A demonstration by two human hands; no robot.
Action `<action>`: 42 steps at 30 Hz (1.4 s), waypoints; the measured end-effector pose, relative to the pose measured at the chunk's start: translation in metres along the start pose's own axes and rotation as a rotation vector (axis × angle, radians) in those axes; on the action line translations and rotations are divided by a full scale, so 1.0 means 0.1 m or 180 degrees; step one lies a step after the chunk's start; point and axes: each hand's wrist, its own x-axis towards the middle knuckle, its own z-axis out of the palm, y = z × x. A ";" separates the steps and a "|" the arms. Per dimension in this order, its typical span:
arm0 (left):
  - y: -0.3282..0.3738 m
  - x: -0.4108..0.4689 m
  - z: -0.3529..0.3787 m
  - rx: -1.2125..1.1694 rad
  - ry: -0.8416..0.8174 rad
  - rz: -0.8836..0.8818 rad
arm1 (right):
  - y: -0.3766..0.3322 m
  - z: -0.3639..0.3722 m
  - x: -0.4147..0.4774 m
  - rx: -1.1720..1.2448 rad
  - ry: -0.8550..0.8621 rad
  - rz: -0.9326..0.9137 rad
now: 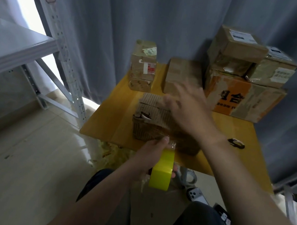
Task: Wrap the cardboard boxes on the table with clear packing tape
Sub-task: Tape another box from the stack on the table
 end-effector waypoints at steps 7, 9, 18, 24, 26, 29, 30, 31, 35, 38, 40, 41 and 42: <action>-0.04 0.09 0.02 0.0469 0.0318 0.0156 | 0.00 0.36 -0.38 -0.0536 -0.1232 0.0023; -0.03 0.07 0.01 0.0449 0.0271 0.0073 | 0.01 0.36 -0.26 -0.0438 -0.1293 0.0102; -0.15 0.25 -0.02 0.0376 0.0269 -0.0041 | 0.05 0.61 0.00 -0.0539 -0.0874 0.0320; -0.17 0.23 -0.06 0.0377 0.0214 -0.0066 | 0.06 0.51 0.27 -0.0535 -0.0722 0.0273; -0.19 0.25 -0.07 0.0372 0.0178 -0.0104 | 0.07 0.45 0.39 -0.0481 -0.0822 0.0287; -0.18 0.27 -0.09 0.0327 0.0128 -0.0195 | 0.12 0.42 0.54 -0.0378 -0.1008 0.0386; -0.19 0.29 -0.09 0.0337 0.0121 -0.0203 | 0.15 0.44 0.58 -0.0302 -0.1018 0.0459; -0.20 0.32 -0.09 0.0401 0.0137 -0.0203 | 0.16 0.46 0.60 -0.0246 -0.1003 0.0518; -0.23 0.34 -0.09 0.0331 0.0188 -0.0183 | 0.18 0.54 0.63 -0.0413 -0.0914 0.0392; -0.24 0.35 -0.09 0.0407 0.0182 -0.0131 | 0.20 0.57 0.64 -0.0362 -0.0773 0.0371; -0.22 0.32 -0.07 0.0507 0.0209 -0.0085 | 0.23 0.58 0.64 -0.0287 -0.0540 0.0382; -0.23 0.33 -0.06 0.0524 0.0253 -0.0071 | 0.24 0.59 0.64 -0.0221 -0.0386 0.0387; -0.22 0.32 -0.05 0.0498 0.0263 -0.0035 | 0.26 0.60 0.64 -0.0139 -0.0257 0.0384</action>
